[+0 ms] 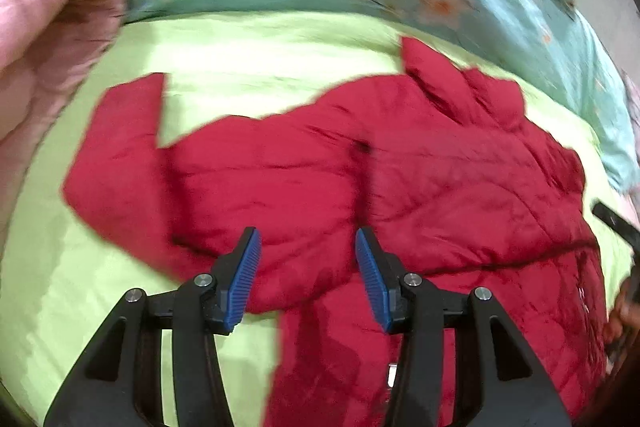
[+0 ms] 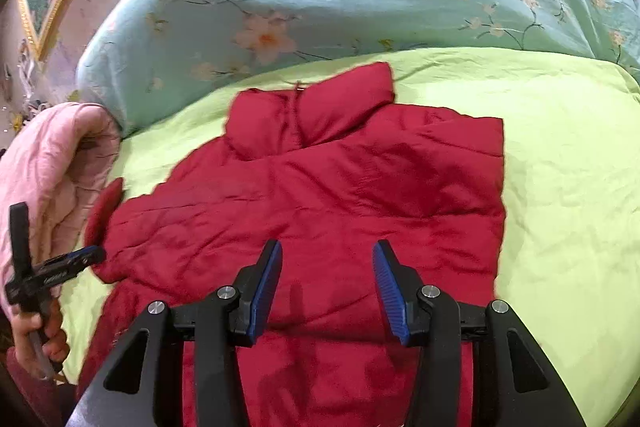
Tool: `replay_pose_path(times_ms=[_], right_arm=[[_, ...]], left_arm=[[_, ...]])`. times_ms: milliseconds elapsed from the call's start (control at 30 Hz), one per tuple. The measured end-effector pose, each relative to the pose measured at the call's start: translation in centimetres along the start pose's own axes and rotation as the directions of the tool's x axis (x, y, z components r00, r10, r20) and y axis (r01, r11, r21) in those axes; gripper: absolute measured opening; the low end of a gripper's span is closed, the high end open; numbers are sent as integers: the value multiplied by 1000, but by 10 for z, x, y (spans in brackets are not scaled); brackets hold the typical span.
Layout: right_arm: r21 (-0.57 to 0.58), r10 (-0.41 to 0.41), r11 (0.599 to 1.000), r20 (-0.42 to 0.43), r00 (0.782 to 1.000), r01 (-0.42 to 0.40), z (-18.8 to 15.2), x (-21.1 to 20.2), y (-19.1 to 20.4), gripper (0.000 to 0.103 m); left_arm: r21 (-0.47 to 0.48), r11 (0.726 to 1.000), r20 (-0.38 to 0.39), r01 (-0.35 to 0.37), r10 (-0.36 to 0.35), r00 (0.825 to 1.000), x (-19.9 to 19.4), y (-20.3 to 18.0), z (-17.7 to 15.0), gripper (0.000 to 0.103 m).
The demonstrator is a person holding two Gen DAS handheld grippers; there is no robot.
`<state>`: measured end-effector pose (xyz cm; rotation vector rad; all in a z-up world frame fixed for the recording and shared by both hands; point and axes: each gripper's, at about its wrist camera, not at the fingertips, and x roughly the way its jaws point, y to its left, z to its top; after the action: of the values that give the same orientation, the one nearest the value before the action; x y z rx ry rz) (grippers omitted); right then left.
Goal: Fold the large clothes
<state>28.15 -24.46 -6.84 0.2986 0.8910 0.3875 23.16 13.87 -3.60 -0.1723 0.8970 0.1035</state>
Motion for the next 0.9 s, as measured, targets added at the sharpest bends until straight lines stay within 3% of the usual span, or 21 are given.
replay_pose_path(times_ms=[233,433,567,667,900], right_arm=[[-60,50,997,-5,999,-50,-11,-11,30,53],[-37,77,996,-38,996,-78,-19,-6,32,53],[-11,79,997,-59,995,-80,-26,-5,28,53],[-6,83,997,-61,995,-83,-30,-8,28,54],[2,102,995,-62,993,-102,-36,-9,32,57]], left_arm=[[-137,988,8,-66,68,998,-2,53,7,48],[-181,977,6,-110,113,994,-1,72,13,49],[-182,973,2,-140,143,990,3,77,22,59],[-182,967,-20,-177,176,984,12,81,33,75],[-180,941,-101,-288,274,957,48,98,56,77]])
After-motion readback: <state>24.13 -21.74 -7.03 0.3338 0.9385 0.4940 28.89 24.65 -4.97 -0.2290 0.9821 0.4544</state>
